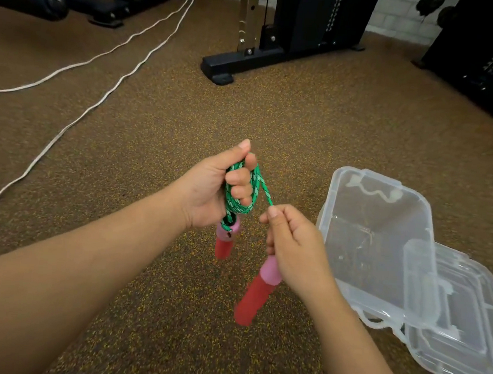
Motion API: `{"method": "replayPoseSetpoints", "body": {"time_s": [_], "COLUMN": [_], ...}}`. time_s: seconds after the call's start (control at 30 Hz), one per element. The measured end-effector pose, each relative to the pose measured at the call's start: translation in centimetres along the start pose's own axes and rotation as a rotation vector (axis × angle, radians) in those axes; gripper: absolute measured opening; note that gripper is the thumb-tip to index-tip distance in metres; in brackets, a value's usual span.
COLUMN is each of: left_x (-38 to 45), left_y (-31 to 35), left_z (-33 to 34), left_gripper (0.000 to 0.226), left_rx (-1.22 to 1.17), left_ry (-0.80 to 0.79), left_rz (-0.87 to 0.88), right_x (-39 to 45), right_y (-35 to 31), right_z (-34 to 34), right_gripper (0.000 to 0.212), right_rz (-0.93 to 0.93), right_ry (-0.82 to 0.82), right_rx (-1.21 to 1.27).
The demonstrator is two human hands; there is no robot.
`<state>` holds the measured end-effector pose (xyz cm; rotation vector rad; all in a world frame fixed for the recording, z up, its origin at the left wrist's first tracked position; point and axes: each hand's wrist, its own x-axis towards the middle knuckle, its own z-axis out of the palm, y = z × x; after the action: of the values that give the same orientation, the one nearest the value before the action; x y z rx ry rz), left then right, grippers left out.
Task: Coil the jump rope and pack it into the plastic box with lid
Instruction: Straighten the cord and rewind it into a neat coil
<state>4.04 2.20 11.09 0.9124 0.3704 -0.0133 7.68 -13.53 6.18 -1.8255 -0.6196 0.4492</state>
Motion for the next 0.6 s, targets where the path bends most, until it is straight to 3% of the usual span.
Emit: {"method": "replayPoseSetpoints", "body": {"time_s": [0.23,0.5,0.6], "left_x": [0.5,0.7,0.6], "left_y": [-0.6,-0.3,-0.4], "left_z": [0.6,1.1,1.4], "left_gripper": [0.025,0.033,0.031], "left_rx": [-0.038,-0.091,0.011], "left_ry": [0.074,0.053,0.070], "left_rz": [0.042,0.061,0.084], "right_x": [0.0,-0.3,-0.5], "right_y": [1.7,3.4,3.8], "right_z": [0.3,0.4,0.8], "right_gripper": [0.007,0.016,0.020], "right_rz": [0.020,0.094,0.082], "right_ry": [-0.020,-0.024,-0.040], "right_rx": [-0.043,-0.148,-0.159]}}
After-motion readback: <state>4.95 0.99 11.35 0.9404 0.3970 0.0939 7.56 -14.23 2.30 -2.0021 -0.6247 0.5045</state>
